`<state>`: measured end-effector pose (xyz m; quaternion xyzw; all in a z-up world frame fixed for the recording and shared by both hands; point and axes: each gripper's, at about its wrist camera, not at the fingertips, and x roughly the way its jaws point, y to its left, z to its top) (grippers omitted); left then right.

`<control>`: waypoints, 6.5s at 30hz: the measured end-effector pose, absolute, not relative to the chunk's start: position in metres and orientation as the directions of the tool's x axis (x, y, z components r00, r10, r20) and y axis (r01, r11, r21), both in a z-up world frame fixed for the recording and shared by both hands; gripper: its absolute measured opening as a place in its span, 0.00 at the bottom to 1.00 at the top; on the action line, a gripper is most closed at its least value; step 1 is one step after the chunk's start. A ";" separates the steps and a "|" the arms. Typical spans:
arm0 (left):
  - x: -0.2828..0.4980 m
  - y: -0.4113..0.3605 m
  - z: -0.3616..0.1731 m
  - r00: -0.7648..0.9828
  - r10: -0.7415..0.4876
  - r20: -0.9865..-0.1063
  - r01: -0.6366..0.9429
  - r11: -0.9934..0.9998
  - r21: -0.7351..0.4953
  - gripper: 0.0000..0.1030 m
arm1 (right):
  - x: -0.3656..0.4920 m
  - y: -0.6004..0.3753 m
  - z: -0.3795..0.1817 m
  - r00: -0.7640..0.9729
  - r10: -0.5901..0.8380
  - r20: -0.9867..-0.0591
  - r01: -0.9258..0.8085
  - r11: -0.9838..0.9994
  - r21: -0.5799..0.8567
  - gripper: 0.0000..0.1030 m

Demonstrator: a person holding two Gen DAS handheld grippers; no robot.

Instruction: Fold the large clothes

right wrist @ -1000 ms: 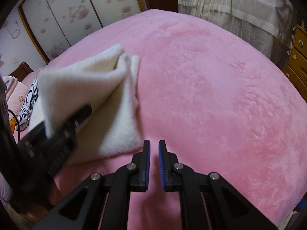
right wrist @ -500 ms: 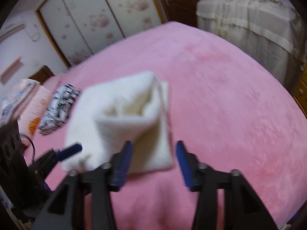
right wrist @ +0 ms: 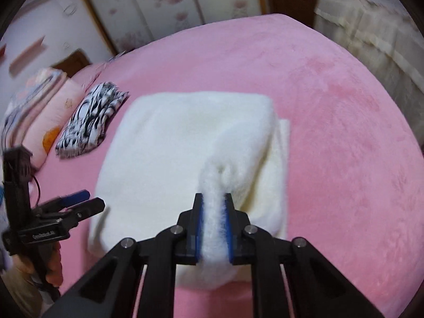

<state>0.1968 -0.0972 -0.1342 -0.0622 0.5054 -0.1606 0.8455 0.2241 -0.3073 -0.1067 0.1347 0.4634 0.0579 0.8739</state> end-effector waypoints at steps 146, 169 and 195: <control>0.137 0.047 -0.052 0.287 -0.365 -0.886 0.134 0.931 -0.340 0.68 | 0.204 -0.144 -0.100 0.330 0.628 -0.705 -0.231 0.777 0.585 0.43; 0.445 0.308 -0.026 0.505 -0.260 -0.823 0.065 0.962 -0.264 0.73 | 0.524 0.053 -0.069 0.507 0.642 -0.576 -0.348 0.763 0.544 0.43; 0.375 0.329 -0.030 0.738 0.013 -0.675 -0.119 0.987 -0.111 0.63 | 0.474 0.053 -0.062 0.601 0.445 -0.663 -0.331 0.895 0.300 0.41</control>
